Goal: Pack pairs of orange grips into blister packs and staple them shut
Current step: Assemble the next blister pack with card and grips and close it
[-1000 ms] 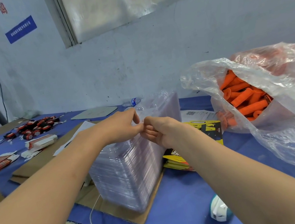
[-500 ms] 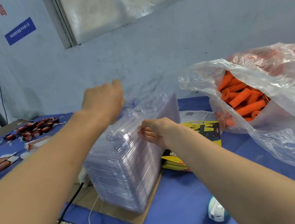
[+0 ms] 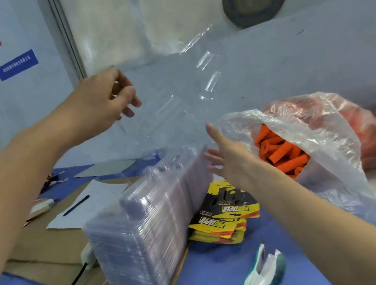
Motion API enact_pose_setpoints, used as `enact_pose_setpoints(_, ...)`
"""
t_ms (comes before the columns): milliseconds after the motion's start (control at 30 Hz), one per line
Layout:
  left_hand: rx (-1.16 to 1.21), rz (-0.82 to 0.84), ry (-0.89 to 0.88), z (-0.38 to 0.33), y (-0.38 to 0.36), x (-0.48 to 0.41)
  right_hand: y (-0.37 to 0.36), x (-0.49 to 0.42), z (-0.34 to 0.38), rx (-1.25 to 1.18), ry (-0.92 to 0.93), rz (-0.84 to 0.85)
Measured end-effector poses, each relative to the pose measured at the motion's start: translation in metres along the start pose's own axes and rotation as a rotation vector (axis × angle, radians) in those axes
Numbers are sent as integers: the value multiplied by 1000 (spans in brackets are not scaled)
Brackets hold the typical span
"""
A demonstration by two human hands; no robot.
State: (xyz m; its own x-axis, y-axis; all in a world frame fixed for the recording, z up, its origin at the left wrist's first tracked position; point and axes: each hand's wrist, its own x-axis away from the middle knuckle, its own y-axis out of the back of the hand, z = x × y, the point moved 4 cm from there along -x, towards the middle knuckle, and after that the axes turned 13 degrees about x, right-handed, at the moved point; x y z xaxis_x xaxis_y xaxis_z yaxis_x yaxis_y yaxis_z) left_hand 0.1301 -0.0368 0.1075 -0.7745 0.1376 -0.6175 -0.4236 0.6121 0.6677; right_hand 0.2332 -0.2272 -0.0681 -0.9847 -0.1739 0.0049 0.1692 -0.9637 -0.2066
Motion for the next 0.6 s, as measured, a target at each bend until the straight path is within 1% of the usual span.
enact_pose_setpoints(67, 174, 114, 13, -9, -9, 4, 38, 12, 15, -259, 66, 45)
enact_pose_setpoints(133, 270, 227, 27, -14, -23, 9, 79, 25, 22, -458, 123, 4)
enact_pose_setpoints(200, 322, 298, 35, -15, -42, 15, 112, 44, 21, -589, 121, -50)
enact_pose_setpoints(233, 344, 322, 39, -16, -53, 17, 126, 55, 17, -602, 122, -80)
enact_pose_setpoints(333, 336, 386, 29, -17, -85, 25, 172, 88, 2, -530, 128, -244)
enact_pose_setpoints(433, 263, 443, 22, -21, -123, 31, 220, 124, -16, -431, 123, -462)
enact_pose_setpoints(500, 190, 469, -13, -27, -158, 38, 253, 146, -27, -353, 123, -605)
enact_pose_setpoints(567, 140, 534, -34, -36, -200, 48, 289, 167, -43, -276, 92, -779)
enact_pose_setpoints(600, 157, 571, -30, -40, -222, 54, 307, 178, -51, -216, 58, -892)
